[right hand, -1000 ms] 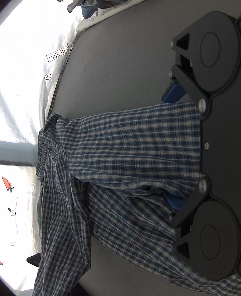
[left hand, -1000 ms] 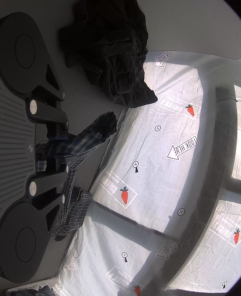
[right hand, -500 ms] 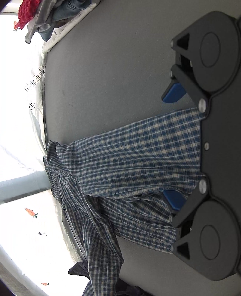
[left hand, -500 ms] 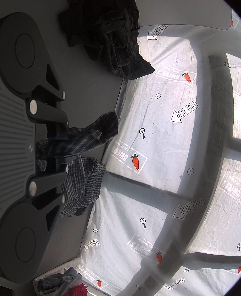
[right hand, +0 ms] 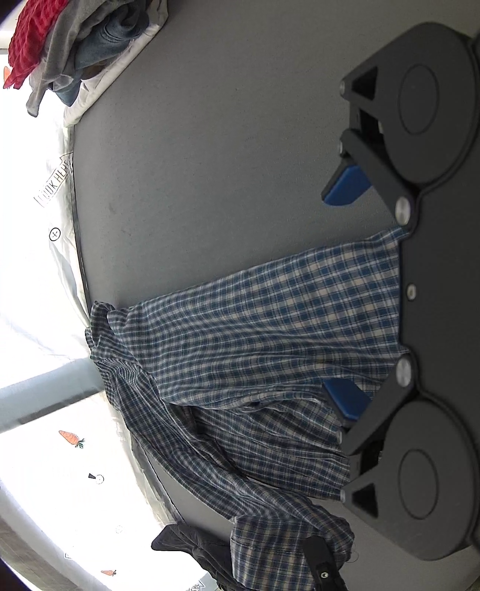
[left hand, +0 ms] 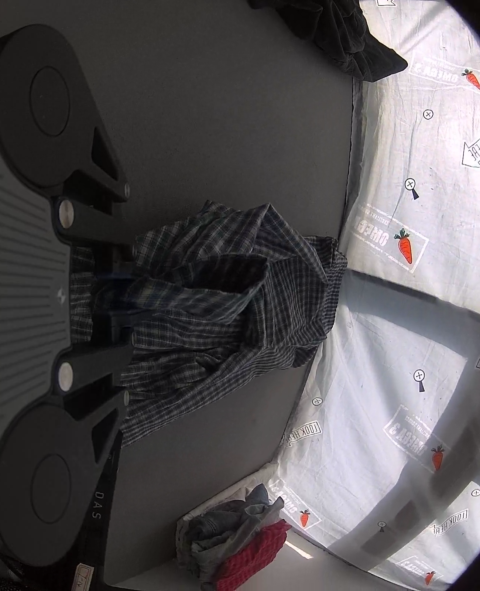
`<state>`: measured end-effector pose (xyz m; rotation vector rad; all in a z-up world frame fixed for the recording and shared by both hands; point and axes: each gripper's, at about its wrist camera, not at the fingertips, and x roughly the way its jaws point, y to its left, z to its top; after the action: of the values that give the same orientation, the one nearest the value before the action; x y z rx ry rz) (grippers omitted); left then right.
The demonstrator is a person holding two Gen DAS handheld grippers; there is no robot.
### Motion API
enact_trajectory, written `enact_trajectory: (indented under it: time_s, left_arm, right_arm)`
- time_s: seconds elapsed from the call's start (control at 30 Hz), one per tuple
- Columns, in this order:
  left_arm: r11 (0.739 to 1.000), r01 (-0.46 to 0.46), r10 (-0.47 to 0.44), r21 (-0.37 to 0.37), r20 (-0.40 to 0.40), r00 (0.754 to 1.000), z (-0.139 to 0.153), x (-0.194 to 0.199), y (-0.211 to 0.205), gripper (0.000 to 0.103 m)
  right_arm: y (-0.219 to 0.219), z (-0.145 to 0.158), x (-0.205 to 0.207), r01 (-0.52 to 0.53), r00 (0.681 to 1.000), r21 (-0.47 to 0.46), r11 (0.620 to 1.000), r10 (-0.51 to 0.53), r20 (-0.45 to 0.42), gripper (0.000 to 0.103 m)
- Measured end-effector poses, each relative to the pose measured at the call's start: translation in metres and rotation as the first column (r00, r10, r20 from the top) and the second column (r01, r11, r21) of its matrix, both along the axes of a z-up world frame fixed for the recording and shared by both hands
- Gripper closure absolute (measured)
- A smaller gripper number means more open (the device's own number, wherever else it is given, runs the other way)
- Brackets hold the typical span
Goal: Fold clothes
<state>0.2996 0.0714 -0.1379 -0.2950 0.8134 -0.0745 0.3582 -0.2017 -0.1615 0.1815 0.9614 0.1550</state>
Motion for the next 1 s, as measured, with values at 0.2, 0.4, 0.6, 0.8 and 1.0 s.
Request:
enact_trajectory:
  time_s: [0.2,0.4,0.6,0.8,1.0]
  left_arm:
    - [0.999,0.007,-0.012,-0.050,-0.106,0.994,-0.016,-0.001,-0.003,0.063]
    - [0.996,-0.013,0.009,-0.092,-0.044,0.999,0.000,-0.016,0.008,0.042]
    - [0.986,-0.108,0.100,-0.125,-0.068,0.993,-0.002,-0.026,0.032,0.040]
    - [0.967,-0.197,0.186,-0.163,-0.078,0.979,-0.002,-0.036,0.055,0.040]
    - [0.969,-0.191,0.175,-0.159,-0.111,0.978,-0.011,-0.034,0.056,0.040]
  right_arm:
    - [-0.003,0.004,-0.004,-0.013,1.000,0.064,0.998,0.011,0.023,0.004]
    - [0.001,0.014,0.000,-0.031,0.998,0.150,0.988,0.022,0.062,0.021]
    - [0.019,0.023,0.007,-0.109,0.993,0.283,0.953,0.092,0.075,0.073]
    - [0.040,0.034,0.010,-0.178,0.984,0.392,0.903,0.155,0.089,0.090]
    - [0.073,0.045,0.023,-0.238,0.971,0.437,0.867,0.222,0.090,0.066]
